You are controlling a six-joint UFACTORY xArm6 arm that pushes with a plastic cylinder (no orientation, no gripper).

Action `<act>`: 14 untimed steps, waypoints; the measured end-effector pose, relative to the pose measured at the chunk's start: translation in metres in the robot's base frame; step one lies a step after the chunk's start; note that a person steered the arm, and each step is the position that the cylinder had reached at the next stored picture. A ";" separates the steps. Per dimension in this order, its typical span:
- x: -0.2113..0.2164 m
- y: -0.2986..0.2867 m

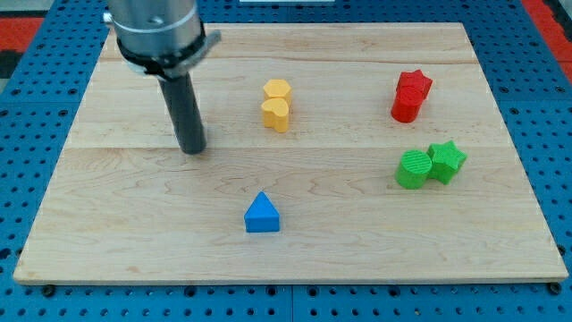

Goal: Push the blue cube to the top right of the board

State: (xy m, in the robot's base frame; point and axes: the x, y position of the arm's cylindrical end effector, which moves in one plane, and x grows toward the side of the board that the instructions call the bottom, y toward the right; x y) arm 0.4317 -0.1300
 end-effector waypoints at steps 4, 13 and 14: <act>-0.156 -0.072; -0.162 0.061; -0.156 0.106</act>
State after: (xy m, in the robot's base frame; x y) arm 0.2759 -0.0236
